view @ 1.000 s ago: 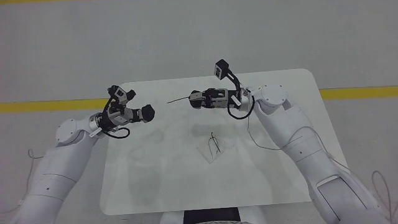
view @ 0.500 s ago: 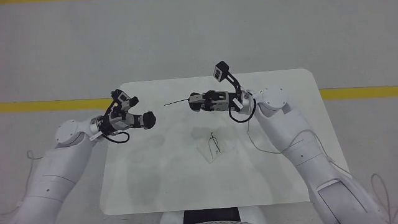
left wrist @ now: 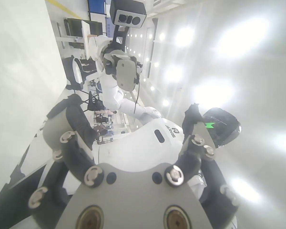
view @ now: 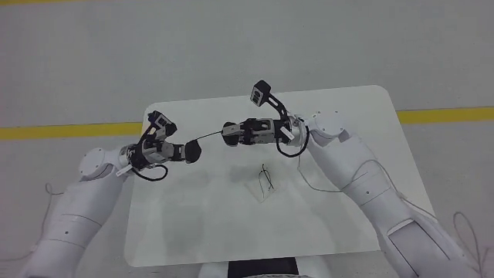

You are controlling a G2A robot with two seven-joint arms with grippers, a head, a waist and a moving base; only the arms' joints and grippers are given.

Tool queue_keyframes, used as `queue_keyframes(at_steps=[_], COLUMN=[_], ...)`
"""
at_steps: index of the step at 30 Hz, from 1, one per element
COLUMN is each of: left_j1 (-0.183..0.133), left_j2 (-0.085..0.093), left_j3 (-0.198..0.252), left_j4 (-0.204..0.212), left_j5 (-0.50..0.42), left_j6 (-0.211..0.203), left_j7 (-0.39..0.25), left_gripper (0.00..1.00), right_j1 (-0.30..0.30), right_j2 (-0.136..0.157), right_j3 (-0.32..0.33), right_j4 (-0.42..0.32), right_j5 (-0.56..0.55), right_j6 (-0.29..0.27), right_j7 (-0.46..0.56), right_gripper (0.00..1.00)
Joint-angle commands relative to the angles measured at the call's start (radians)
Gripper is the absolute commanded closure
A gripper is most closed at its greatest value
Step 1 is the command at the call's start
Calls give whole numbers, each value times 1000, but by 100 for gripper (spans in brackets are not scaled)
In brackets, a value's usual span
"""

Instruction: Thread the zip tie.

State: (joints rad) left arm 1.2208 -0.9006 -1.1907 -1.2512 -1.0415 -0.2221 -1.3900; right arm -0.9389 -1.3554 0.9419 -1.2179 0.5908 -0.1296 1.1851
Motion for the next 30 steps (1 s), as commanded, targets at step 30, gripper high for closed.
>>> queue_keyframes(at_steps=[30], left_j1=[-26], left_j2=[-26], left_j3=[39], left_j4=[-30], left_j5=[19], left_j6=[15], left_j7=[37], left_gripper=[0], right_j1=[-13], right_j2=[-15], right_j3=[-65], right_j4=[-55], right_j5=[-68], right_j6=[29], right_j7=[-114], right_gripper=[100])
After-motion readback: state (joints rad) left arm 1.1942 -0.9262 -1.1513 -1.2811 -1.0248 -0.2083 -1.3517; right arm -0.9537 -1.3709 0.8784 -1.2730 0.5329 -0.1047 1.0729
